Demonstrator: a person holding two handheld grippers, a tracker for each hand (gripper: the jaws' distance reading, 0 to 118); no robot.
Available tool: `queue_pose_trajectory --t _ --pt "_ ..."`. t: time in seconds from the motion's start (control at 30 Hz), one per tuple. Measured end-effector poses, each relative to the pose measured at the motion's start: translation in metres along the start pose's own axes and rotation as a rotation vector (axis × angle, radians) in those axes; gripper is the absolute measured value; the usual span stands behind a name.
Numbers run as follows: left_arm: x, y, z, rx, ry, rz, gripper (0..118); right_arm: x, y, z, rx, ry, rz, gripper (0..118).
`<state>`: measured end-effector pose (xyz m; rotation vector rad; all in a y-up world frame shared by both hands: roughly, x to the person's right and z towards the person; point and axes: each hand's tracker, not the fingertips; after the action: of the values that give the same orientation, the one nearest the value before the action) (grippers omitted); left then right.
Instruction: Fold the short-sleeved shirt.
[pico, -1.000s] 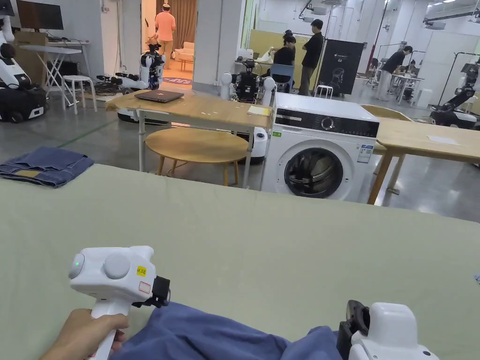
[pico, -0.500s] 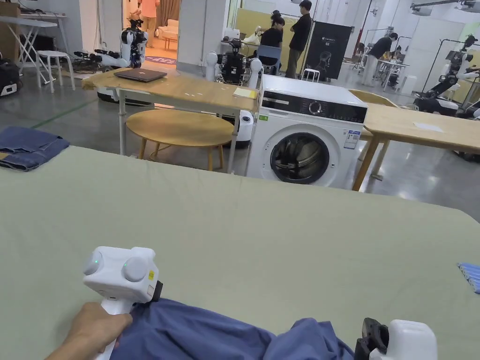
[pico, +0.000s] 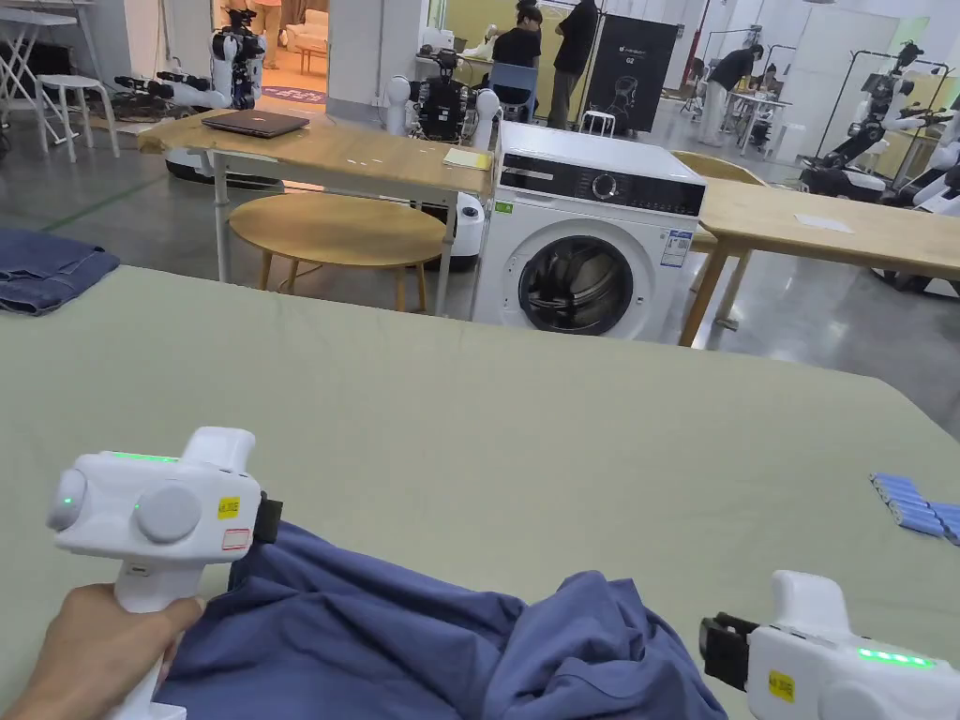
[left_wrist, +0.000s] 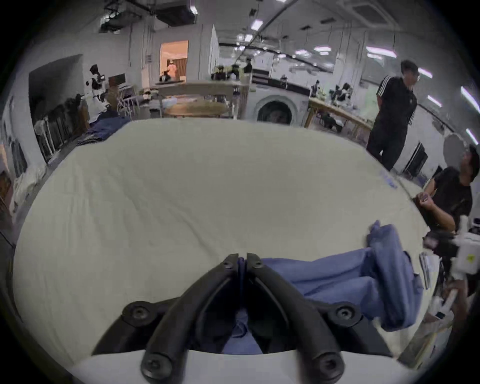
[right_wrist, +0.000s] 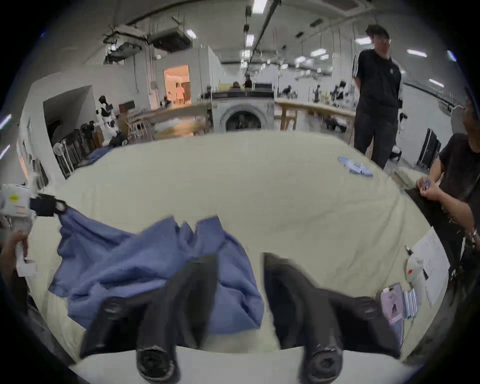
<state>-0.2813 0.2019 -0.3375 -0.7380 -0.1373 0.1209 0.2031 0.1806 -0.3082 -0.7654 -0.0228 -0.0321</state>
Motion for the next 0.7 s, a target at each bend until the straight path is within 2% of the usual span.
queue_pose_trajectory --t 0.03,0.23,0.27,0.3,0.33,0.37,0.43,0.57,0.7 --pt "0.000 -0.004 0.011 0.017 -0.003 0.014 0 0.003 -0.002 -0.013 -0.042 -0.001 -0.001 59" --pt "-0.003 -0.023 0.041 0.023 0.007 0.020 0 0.010 -0.014 -0.069 -0.250 0.069 -0.034 58" --pt "-0.004 -0.025 0.042 0.022 0.009 0.030 0 0.010 -0.018 -0.076 -0.288 0.082 -0.050 49" --pt "-0.005 -0.028 0.045 0.023 0.005 0.039 0 0.009 -0.023 -0.079 -0.301 0.082 -0.056 31" --pt "-0.005 -0.031 0.047 0.023 0.001 0.041 0 0.009 -0.025 -0.080 -0.282 0.087 -0.056 9" --pt "-0.004 -0.032 0.050 0.021 0.003 0.039 0 0.009 -0.026 -0.076 -0.248 0.099 -0.078 4" --pt "-0.004 -0.032 0.053 0.020 0.009 0.030 0 0.011 -0.029 -0.067 -0.217 0.125 -0.139 3" --pt "-0.007 -0.024 0.066 0.049 0.027 0.015 0 0.011 -0.022 -0.038 -0.093 0.105 -0.081 3" --pt "-0.015 -0.004 0.087 0.104 0.039 0.011 0 0.014 0.003 0.010 0.056 0.112 -0.062 2"
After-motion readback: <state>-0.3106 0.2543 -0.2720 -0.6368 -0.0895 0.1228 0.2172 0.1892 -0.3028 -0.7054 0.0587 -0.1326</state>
